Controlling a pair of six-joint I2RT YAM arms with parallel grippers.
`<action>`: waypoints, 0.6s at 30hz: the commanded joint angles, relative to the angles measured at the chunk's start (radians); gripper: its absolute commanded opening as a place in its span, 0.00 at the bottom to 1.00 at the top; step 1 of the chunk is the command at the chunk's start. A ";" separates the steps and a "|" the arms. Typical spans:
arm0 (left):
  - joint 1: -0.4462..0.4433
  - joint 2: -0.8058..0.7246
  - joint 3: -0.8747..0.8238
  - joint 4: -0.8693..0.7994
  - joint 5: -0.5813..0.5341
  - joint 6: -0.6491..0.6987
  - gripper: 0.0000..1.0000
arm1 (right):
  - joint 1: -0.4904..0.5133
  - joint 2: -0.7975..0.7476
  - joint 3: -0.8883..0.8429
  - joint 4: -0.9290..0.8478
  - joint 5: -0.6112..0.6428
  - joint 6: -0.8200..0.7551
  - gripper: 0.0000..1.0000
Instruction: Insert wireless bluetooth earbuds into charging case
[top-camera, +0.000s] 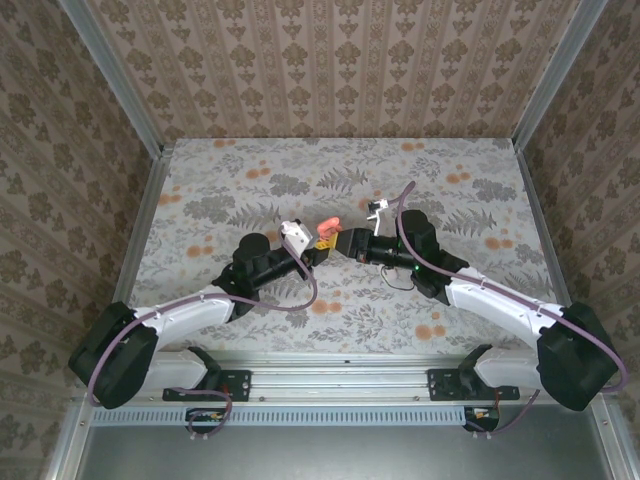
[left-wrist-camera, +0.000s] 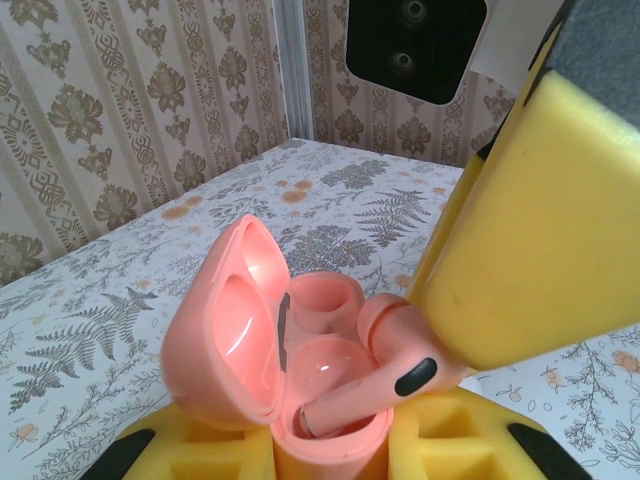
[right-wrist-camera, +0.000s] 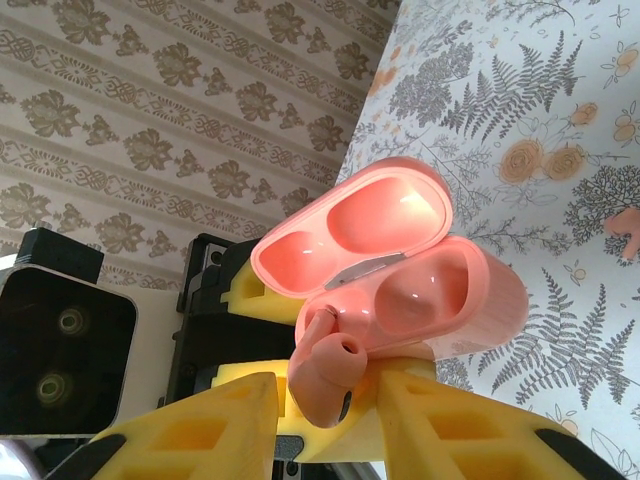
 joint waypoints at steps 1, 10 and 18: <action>-0.006 -0.025 0.006 0.006 0.011 0.015 0.15 | -0.004 0.007 0.035 0.045 -0.024 0.007 0.32; -0.008 -0.027 0.006 0.001 0.013 0.013 0.16 | -0.004 0.003 0.036 0.047 -0.013 0.007 0.29; -0.010 -0.025 0.004 -0.008 0.007 0.018 0.16 | -0.004 -0.013 0.034 0.040 0.006 0.002 0.28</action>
